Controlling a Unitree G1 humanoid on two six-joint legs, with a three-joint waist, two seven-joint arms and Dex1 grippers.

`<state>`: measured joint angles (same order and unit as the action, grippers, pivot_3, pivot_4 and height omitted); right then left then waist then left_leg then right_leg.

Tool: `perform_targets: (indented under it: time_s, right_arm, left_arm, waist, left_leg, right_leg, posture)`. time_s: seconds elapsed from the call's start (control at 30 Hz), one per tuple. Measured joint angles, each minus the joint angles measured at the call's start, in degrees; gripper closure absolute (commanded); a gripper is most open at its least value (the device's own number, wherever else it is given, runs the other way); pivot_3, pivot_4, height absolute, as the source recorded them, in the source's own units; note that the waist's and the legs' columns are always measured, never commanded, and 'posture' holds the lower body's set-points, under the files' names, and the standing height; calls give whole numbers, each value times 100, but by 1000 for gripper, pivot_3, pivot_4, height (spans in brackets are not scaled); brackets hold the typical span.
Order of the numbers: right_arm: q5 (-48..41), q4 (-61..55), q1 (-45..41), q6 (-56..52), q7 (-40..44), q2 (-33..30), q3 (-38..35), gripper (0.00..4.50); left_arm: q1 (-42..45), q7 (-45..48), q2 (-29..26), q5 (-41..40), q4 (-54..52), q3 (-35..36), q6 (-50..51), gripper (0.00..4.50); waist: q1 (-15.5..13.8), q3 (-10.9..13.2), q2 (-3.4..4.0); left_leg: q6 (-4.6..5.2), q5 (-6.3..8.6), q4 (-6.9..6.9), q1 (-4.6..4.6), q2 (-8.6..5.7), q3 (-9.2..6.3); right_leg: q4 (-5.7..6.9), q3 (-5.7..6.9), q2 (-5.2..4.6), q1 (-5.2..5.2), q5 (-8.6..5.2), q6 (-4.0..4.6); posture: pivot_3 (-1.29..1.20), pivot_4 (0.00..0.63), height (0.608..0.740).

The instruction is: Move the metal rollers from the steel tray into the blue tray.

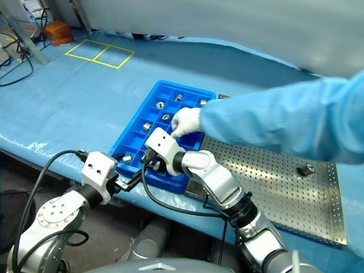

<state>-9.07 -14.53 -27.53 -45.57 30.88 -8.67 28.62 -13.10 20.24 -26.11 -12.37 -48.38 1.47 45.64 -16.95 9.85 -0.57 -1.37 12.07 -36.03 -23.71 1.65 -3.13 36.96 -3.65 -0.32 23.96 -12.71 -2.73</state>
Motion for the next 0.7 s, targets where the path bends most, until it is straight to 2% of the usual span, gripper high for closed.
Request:
perform_targets:
  time_s: [0.2, 0.7]
  right_arm:
    - [70, -7, 77, -6, -6, -35, 33, 2610]
    - [142, -290, 190, -126, -27, -294, 59, 2610]
  left_arm:
    - [10, 20, -12, -1, 8, -47, 59, 270]
    - [68, 73, -50, -2, 17, -201, 124, 270]
  waist:
    - [-177, -1, -1]
    - [-374, -1, -1]
  left_leg:
    - [-7, 0, 2, -26, 2, 7]
    - [-13, 1, 2, -39, 4, 13]
  right_leg:
    - [2, 0, 0, 37, -1, 1]
    - [4, 0, 1, 53, -1, 1]
  posture:
    - [489, 150, 740]
    - [475, 150, 740]
